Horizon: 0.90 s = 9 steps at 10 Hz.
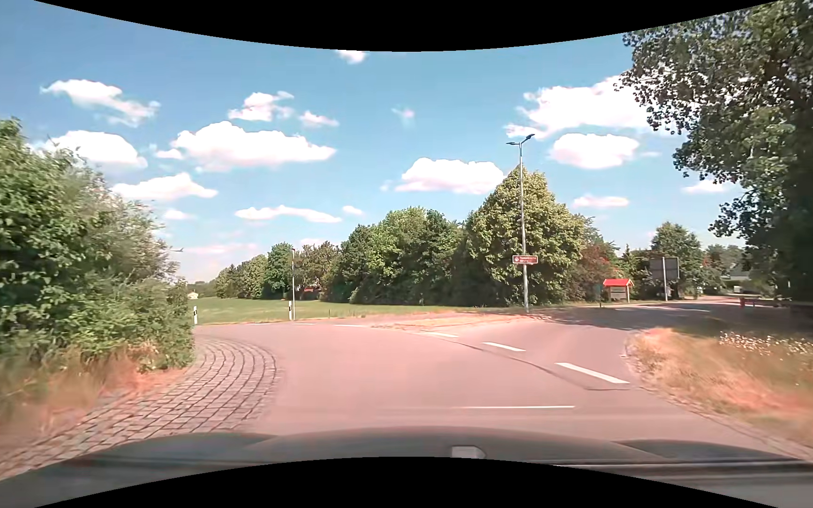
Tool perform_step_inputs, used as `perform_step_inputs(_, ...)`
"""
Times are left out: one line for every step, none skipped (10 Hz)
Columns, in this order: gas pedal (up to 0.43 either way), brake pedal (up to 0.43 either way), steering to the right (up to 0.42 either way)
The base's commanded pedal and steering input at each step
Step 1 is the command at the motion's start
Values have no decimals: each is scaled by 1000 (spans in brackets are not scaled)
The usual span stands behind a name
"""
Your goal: Follow the waypoints while adhering to traffic rules and regulations
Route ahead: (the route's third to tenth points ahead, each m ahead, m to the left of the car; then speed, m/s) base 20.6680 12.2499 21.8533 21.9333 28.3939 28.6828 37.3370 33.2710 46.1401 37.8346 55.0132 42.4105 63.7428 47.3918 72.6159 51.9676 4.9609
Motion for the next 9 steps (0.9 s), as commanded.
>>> perform_step_inputs(157,0,-5)
perform_step_inputs(150,0,-21)
perform_step_inputs(130,0,-34)
perform_step_inputs(98,0,-46)
perform_step_inputs(67,0,-64)
perform_step_inputs(39,0,-83)
perform_step_inputs(28,0,-110)
perform_step_inputs(28,0,-124)
perform_step_inputs(39,0,-133)
